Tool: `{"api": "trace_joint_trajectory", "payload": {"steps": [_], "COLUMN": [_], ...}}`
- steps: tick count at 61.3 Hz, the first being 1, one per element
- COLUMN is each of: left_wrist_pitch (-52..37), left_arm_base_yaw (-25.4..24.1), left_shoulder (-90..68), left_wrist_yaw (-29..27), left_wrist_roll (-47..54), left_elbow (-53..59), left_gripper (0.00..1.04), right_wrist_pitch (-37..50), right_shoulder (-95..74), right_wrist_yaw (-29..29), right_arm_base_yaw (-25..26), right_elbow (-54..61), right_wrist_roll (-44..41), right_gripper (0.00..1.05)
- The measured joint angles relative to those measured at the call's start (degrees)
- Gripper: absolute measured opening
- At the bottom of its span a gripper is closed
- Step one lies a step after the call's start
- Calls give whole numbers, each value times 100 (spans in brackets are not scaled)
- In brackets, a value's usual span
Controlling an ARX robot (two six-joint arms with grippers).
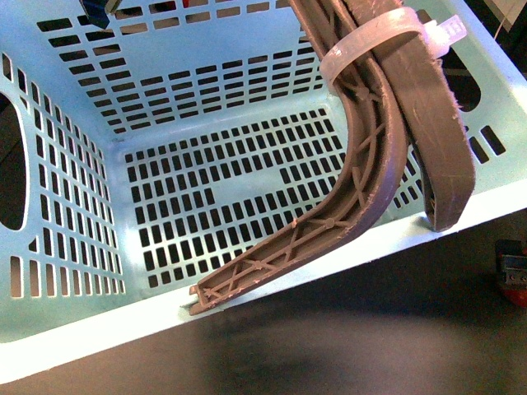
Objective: Pick apple with right arm and hold basket with left
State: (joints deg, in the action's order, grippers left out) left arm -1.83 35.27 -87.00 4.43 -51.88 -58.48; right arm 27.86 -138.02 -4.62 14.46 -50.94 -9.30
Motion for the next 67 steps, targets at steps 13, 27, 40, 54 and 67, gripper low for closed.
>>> {"api": "trace_joint_trajectory", "payload": {"steps": [13, 27, 40, 54, 67], "left_wrist_pitch": [0, 0, 0, 0, 0], "left_arm_base_yaw": [0, 0, 0, 0, 0], "left_shoulder": [0, 0, 0, 0, 0], "left_wrist_yaw": [0, -2, 0, 0, -4], "left_wrist_roll": [0, 0, 0, 0, 0], "left_elbow": [0, 0, 0, 0, 0], "left_gripper": [16, 16, 16, 16, 16], "right_wrist_pitch": [-17, 2, -9, -267, -804], "right_shoulder": [-50, 186, 1060, 2721, 4546], "right_wrist_yaw": [-11, 144, 566, 1099, 1495], "right_arm_base_yaw": [-13, 83, 168, 168, 74], "right_elbow": [-9, 269, 629, 962, 1043], "right_wrist_roll": [46, -28, -168, -236, -116], "right_gripper": [80, 79, 79, 79, 79]}}
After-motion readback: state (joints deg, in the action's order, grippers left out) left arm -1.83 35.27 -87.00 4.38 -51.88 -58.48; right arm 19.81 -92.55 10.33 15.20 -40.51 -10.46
